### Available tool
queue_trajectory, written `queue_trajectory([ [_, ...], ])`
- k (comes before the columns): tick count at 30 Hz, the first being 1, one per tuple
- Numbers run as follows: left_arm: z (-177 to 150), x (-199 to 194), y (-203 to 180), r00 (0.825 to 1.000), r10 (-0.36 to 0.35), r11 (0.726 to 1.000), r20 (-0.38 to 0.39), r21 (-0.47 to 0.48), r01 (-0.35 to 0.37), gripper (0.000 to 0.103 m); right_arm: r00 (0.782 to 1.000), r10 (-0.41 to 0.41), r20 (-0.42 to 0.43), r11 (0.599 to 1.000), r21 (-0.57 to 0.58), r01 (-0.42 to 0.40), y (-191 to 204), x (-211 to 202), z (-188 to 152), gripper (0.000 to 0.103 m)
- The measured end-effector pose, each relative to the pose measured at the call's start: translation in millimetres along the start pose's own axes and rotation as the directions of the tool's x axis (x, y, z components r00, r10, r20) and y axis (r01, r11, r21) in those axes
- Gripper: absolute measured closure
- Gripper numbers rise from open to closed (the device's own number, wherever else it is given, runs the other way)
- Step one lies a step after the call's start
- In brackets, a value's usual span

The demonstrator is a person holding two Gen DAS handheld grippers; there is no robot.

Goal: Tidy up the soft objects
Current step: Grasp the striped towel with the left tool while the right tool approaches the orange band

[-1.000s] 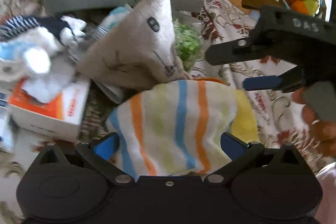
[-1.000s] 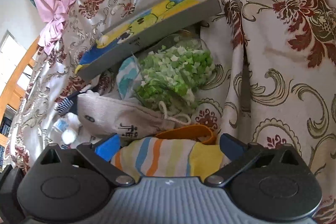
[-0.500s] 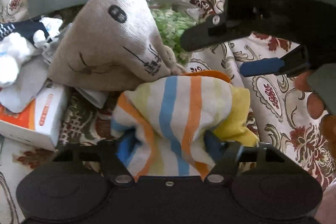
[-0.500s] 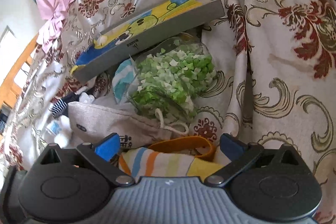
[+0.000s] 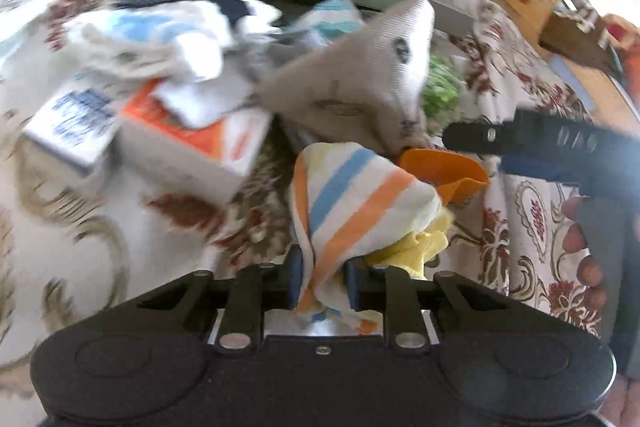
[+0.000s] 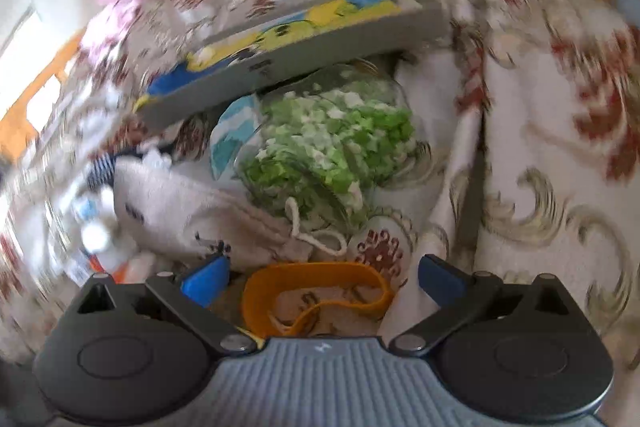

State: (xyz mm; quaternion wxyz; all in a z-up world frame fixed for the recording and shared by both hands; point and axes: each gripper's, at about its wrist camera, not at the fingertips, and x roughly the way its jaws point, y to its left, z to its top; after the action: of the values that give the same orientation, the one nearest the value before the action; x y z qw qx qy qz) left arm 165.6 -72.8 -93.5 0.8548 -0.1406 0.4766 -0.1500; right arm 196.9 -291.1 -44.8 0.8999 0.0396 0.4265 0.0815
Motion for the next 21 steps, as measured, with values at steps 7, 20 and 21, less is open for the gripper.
queue_trajectory([
  [7, -8.2, -22.9, 30.8, 0.987, 0.160, 0.985, -0.010, -0.067, -0.160, 0.095, 0.999, 0.003, -0.039, 0.949, -0.314, -0.015, 32.9, 13.5, -8.5, 0.000],
  [20, -7.8, -11.5, 38.6, 0.997, -0.040, 0.986, 0.064, -0.158, 0.050, 0.085, 0.992, -0.041, -0.120, 0.911, -0.411, -0.012, 49.9, 33.7, -22.2, 0.009],
  [21, -7.7, -11.2, 37.6, 0.996, -0.053, 0.987, 0.073, -0.151, 0.064, 0.083, 0.992, -0.040, -0.123, 0.914, -0.406, -0.013, 49.2, 33.7, -22.9, 0.009],
])
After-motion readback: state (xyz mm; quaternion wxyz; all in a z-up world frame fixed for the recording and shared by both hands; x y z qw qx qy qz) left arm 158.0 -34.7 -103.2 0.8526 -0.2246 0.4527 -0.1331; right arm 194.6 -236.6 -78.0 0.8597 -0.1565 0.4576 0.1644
